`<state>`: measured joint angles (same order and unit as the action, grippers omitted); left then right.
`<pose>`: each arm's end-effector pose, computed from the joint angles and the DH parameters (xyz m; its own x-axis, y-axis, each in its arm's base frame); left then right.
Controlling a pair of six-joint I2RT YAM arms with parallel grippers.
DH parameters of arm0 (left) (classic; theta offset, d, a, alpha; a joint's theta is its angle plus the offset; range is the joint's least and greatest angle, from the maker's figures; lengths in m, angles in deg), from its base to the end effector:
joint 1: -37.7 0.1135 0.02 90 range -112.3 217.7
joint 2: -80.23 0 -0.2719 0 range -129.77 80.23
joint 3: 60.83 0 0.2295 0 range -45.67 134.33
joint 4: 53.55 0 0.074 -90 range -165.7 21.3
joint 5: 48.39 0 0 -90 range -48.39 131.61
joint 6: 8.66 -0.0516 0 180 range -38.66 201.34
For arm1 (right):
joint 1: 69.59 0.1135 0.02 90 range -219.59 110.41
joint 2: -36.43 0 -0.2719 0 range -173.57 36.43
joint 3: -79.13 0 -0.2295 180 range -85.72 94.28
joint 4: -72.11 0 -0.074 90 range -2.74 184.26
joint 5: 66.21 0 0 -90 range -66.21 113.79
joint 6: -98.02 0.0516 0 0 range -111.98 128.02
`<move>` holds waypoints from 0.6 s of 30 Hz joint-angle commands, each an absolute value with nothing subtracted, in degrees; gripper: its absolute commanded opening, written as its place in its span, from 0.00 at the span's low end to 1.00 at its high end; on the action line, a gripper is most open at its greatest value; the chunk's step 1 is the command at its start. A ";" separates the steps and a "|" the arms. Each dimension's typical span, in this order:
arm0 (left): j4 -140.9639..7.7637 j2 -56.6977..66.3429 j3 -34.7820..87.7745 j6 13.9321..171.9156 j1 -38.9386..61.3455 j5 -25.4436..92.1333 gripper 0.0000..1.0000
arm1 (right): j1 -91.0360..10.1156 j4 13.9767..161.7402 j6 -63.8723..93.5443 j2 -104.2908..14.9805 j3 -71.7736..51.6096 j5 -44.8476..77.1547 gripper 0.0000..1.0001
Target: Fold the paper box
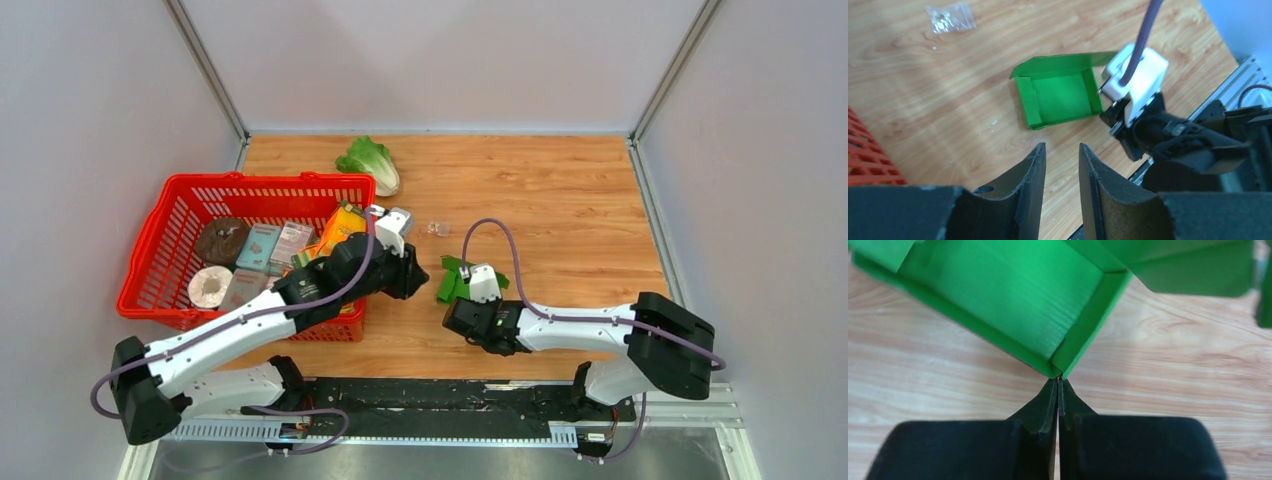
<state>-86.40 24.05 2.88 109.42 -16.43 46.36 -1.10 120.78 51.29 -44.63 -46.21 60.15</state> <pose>0.1263 -0.1673 0.3158 -0.5806 0.0024 -0.8142 0.5559 0.7318 -0.3942 0.1066 0.1870 0.1684 -0.7331 -0.3548 -0.5802 -0.2619 0.9346 -0.2405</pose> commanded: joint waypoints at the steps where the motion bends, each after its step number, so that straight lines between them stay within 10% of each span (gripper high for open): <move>1: -81.36 18.80 1.70 110.79 -17.84 43.36 0.38 | -2.61 119.61 53.55 -40.84 -46.95 65.98 0.06; 18: -81.89 -1.32 6.18 116.15 -25.05 61.82 0.52 | -10.95 114.78 54.06 -12.98 -58.80 56.06 0.49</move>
<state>-82.83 0.18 3.30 113.94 -24.99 56.70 -7.90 119.25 50.24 -16.39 -54.41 58.47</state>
